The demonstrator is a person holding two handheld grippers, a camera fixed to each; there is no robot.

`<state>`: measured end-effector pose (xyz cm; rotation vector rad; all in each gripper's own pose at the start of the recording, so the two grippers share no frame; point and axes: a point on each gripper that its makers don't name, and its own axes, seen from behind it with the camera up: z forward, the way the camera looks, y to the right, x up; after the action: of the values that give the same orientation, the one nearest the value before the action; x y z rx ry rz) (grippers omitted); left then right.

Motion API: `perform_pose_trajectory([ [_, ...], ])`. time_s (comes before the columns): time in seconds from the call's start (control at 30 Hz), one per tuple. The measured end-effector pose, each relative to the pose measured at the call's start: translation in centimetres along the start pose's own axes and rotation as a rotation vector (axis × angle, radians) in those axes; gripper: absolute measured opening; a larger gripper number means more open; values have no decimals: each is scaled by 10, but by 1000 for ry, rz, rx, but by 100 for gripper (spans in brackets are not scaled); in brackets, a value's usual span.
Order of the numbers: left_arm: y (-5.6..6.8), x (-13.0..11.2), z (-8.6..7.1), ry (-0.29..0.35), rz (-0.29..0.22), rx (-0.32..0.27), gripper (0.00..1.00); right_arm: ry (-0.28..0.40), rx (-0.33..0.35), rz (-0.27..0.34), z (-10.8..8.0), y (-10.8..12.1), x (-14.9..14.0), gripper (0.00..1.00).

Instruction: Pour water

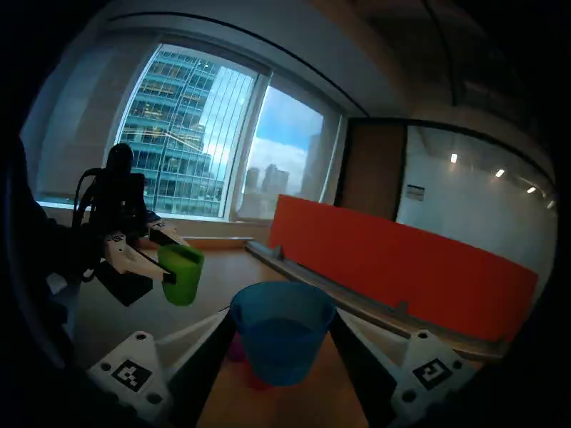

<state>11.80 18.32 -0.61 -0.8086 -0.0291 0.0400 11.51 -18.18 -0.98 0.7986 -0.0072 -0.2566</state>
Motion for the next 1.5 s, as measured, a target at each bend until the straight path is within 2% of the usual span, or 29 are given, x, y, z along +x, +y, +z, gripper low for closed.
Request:
perform_pose_trajectory([
  [0.87,36,-8,13,-13,21,-77,88,18,21,-193,6,-8,39,91],
  [1.5,47,-14,24,-12,24,-102,88,9,31,-374,20,-13,58,91],
])
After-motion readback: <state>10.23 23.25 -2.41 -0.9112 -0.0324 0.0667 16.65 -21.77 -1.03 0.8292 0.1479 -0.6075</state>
